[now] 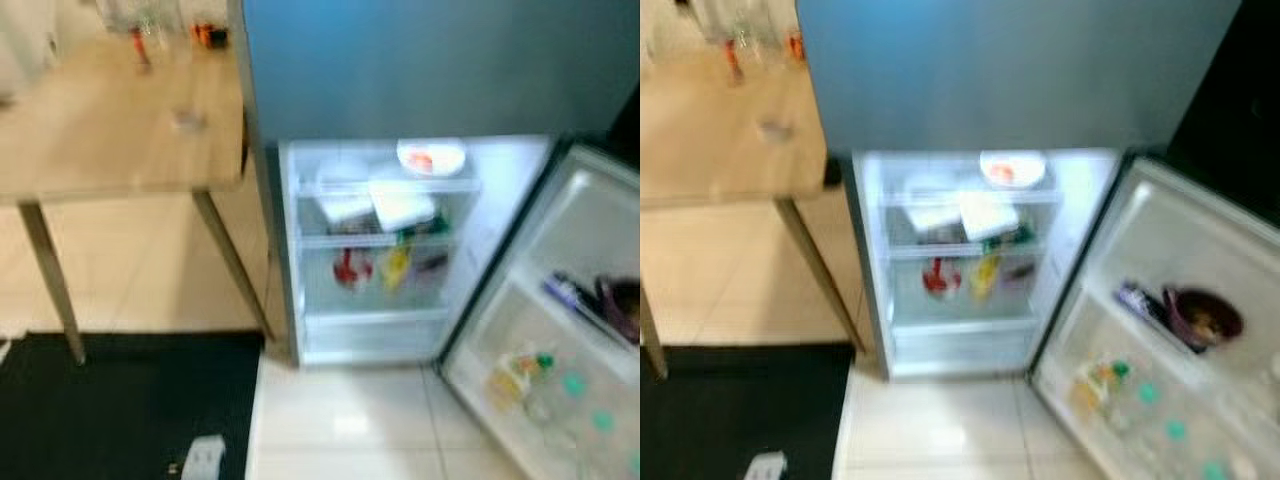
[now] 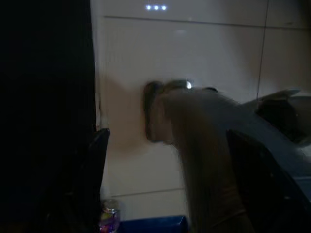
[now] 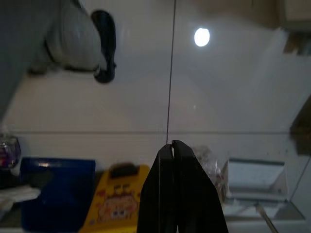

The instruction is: Restocking fridge

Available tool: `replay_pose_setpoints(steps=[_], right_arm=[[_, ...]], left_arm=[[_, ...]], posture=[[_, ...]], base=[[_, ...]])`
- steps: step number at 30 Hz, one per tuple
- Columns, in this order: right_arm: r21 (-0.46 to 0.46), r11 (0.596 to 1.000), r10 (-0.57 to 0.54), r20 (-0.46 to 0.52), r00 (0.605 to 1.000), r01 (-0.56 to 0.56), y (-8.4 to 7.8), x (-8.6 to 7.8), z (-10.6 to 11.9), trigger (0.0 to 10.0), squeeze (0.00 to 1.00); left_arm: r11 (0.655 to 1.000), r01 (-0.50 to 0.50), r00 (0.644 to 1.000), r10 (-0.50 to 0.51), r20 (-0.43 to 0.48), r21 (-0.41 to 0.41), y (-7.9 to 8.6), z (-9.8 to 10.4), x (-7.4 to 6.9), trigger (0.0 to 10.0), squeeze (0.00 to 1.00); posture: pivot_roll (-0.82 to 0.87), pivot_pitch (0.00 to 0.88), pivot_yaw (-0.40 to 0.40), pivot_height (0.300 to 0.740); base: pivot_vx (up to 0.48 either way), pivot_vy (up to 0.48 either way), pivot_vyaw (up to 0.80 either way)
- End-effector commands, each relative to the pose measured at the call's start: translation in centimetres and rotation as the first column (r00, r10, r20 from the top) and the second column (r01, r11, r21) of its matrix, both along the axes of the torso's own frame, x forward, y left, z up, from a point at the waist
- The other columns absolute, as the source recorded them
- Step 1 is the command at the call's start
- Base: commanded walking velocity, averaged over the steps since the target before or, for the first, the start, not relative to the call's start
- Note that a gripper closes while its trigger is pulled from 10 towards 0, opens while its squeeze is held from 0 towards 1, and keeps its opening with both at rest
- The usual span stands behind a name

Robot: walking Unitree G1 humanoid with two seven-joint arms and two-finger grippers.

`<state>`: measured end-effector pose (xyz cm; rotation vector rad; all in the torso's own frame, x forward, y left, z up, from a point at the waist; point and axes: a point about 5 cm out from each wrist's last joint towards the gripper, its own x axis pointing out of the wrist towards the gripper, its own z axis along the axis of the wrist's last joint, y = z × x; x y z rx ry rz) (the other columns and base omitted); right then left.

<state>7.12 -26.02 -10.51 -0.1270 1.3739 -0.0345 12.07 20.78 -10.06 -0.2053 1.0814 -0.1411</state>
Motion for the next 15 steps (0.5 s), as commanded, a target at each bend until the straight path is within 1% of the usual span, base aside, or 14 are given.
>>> replay_pose_setpoints(steps=[1, 6, 10, 12, 13, 15], right_arm=[[0.001, 1.000, -0.008, -0.014, 1.000, 0.008, 0.06, -0.58, -0.12, 10.0, 0.00], [0.002, 1.000, -0.007, -0.016, 1.000, 0.007, 0.06, -0.67, -0.13, 10.0, 0.00], [0.005, 1.000, -0.005, -0.015, 1.000, 0.005, 0.09, -0.67, -0.14, 10.0, 0.00], [0.003, 1.000, 0.029, -0.026, 0.999, -0.029, 0.12, -0.68, -0.15, 10.0, 0.00], [0.003, 1.000, 0.029, -0.026, 0.999, -0.029, 0.12, -0.68, -0.15, 10.0, 0.00], [0.007, 1.000, 0.020, -0.032, 0.999, -0.020, 0.12, -0.77, -0.16, 10.0, 0.00]], left_arm=[[1.000, 0.005, 0.999, -0.005, -0.035, 0.013, 0.34, -0.24, -0.95, 10.0, 0.00], [1.000, 0.019, 0.999, -0.018, -0.041, 0.017, 0.54, -0.23, -1.03, 10.0, 0.00], [1.000, 0.011, 0.999, -0.010, -0.040, 0.013, 0.55, -0.21, -0.99, 10.0, 0.00], [1.000, 0.009, 0.999, -0.009, -0.037, 0.011, 0.51, -0.20, -0.96, 10.0, 0.00], [1.000, 0.009, 0.999, -0.009, -0.037, 0.011, 0.51, -0.20, -0.96, 10.0, 0.00], [1.000, 0.016, 0.999, -0.015, -0.033, 0.009, 0.35, -0.20, -0.87, 10.0, 0.00]], posture=[[-0.01, 0.000, -0.041, 0.740], [-0.01, 0.000, -0.039, 0.740], [-0.01, 0.000, -0.041, 0.740], [-0.01, 0.000, -0.041, 0.740], [-0.01, 0.000, -0.041, 0.740], [-0.01, 0.000, -0.040, 0.740]], base=[[0.000, 0.000, 0.00], [0.000, 0.000, 0.00], [0.000, 0.000, 0.00], [0.000, 0.000, 0.00], [0.000, 0.000, 0.00], [0.000, 0.000, -0.75]])
